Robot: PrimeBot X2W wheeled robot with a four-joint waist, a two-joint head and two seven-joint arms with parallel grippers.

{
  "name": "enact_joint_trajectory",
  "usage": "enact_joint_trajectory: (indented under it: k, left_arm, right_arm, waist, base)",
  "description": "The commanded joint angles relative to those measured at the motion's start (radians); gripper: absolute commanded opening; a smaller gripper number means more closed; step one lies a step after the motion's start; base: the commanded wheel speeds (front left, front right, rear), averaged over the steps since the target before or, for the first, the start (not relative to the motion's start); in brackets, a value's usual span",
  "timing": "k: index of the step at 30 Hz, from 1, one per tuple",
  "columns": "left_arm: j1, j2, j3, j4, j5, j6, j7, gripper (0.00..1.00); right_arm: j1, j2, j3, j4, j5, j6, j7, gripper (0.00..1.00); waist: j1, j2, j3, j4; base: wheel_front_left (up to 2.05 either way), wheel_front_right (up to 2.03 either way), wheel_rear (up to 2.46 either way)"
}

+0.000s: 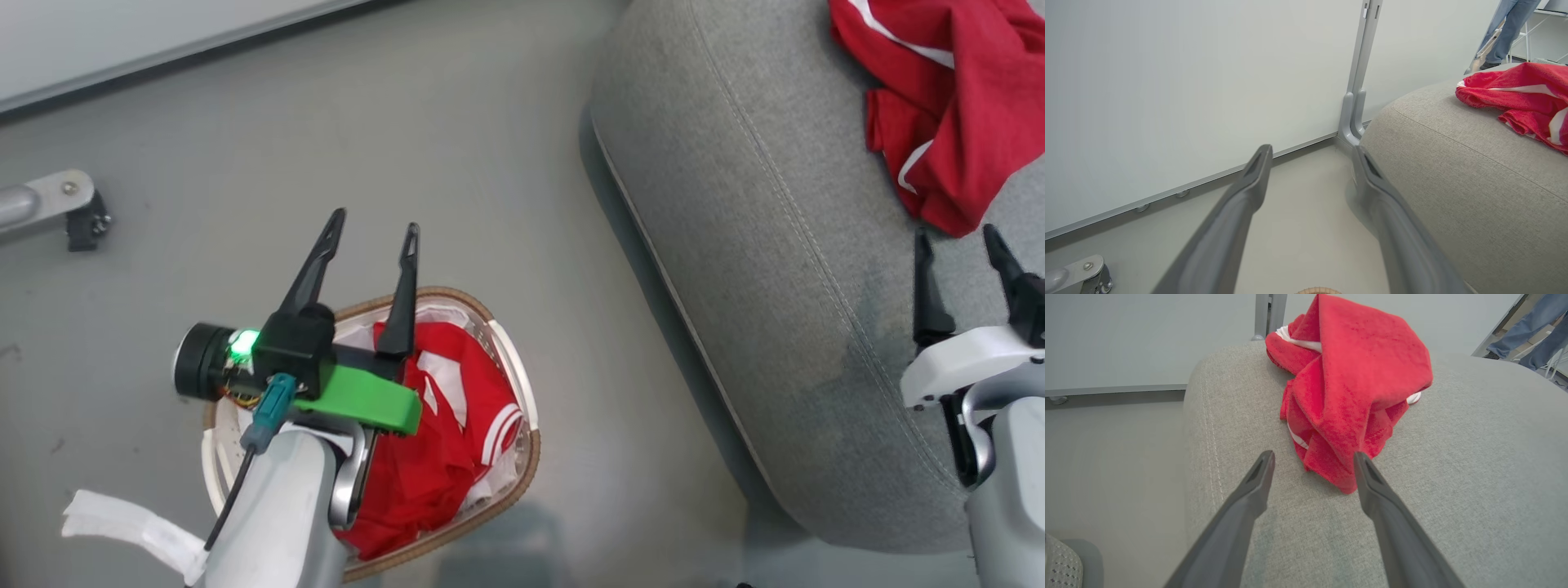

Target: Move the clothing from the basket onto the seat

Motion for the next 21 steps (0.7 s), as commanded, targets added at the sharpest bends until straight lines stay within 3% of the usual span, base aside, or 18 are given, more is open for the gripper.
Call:
enact_joint_trajectory:
  k: [1, 8, 21]
  left_arm:
    - [0.023, 0.002, 0.014, -0.005, -0.003, 0.009, 0.0, 1.0]
    - [0.096, 0.002, 0.094, -0.001, -0.021, 0.043, 0.0, 1.0]
    - [0.201, 0.001, 0.199, 0.039, -0.045, 0.072, 0.0, 1.0]
  right_arm:
    - [0.02, 0.002, 0.015, -0.019, 0.006, -0.001, -0.002, 1.0]
    - [0.053, 0.051, 0.091, -0.112, 0.035, -0.001, -0.002, 1.0]
    - [0.104, 0.106, 0.169, -0.142, 0.071, -0.001, -0.002, 1.0]
  waist:
    - [0.0, 0.0, -0.061, 0.052]
    - [0.0, 0.0, -0.141, 0.138]
    - [0.0, 0.0, -0.257, 0.259]
  base:
    - [0.0, 0.0, 0.0]
    - [0.0, 0.0, 0.0]
    - [0.0, 0.0, 0.0]
